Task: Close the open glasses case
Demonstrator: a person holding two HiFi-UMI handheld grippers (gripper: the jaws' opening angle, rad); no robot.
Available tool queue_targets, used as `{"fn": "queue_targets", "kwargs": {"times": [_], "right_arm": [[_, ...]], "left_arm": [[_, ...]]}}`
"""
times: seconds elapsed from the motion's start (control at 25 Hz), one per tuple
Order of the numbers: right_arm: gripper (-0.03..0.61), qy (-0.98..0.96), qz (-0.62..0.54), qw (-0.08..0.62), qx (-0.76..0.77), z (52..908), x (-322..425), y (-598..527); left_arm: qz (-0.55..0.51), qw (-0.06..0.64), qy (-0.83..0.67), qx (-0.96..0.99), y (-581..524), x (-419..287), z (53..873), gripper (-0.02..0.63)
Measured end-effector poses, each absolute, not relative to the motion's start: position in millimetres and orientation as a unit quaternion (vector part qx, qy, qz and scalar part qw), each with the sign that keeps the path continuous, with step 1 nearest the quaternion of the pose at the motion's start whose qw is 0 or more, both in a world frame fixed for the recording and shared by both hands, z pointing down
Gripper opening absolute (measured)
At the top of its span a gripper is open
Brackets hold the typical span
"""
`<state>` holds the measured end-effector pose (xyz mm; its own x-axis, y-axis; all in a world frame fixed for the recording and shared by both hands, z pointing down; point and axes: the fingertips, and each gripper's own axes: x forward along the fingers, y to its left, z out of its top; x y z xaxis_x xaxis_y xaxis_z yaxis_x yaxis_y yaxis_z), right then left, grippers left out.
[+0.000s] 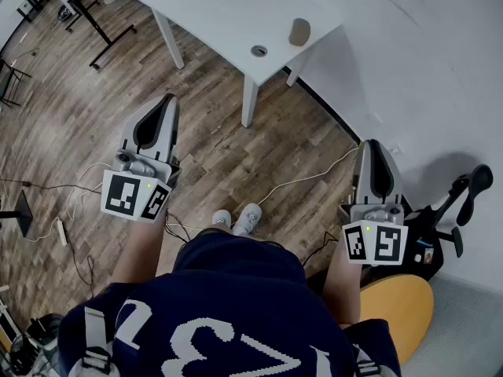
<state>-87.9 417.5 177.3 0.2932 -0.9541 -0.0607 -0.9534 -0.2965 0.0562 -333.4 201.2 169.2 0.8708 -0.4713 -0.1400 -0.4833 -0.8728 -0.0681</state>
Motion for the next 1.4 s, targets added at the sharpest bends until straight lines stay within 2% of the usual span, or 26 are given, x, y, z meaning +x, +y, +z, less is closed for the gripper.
{"fn": "queue_targets", "kwargs": {"times": [0.64,1.08,1.4], "right_arm": [[0.046,-0.607,-0.054,-0.021,0.793,176.7,-61.8,410.9],[0.046,-0.609,-0.046,-0.016,0.792,182.5,7.6,353.3],[0.046,-0.613,-0.051,-0.025,0.788,174.1,78.7,265.1]], "left_arm": [[0.053,0.049,0.253,-0.965,196.8,-300.5,176.6,0.012],[0.066,0.051,0.260,-0.962,130.7,-227.4,179.0,0.012],[0.080,0.053,0.269,-0.958,38.5,-161.5,170.2,0.012]]}}
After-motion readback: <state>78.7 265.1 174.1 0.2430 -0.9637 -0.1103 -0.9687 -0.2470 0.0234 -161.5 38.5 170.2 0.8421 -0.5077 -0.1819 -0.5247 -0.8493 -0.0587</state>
